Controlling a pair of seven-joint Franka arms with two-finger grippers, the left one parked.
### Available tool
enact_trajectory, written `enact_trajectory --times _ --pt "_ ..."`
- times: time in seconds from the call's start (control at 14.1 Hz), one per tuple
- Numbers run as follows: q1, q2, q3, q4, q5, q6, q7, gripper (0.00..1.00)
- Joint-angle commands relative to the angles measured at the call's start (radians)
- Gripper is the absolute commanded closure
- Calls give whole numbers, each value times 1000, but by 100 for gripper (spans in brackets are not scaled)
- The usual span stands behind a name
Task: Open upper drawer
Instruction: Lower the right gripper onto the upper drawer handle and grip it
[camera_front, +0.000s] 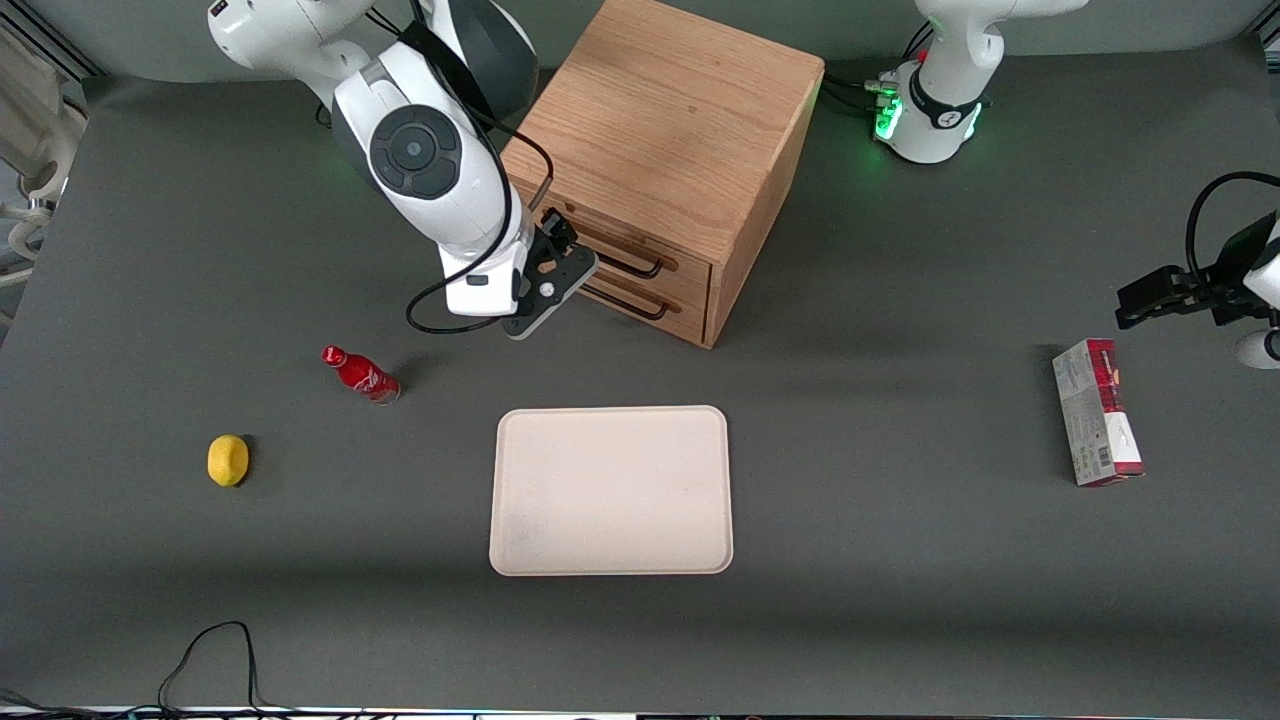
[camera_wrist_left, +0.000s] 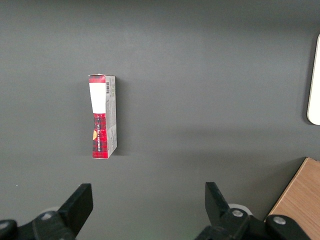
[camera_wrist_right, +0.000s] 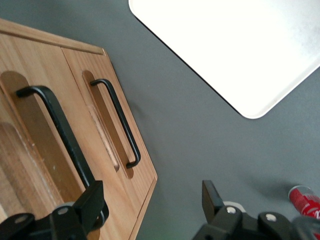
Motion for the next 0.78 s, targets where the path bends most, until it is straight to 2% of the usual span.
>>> enact_trajectory --times 0.0,0.14,0.71 --pt "14 32 -8 34 74 6 -21 0" --pt "14 42 -8 39 116 8 -15 0" --pt "37 80 -3 45 116 40 -35 0"
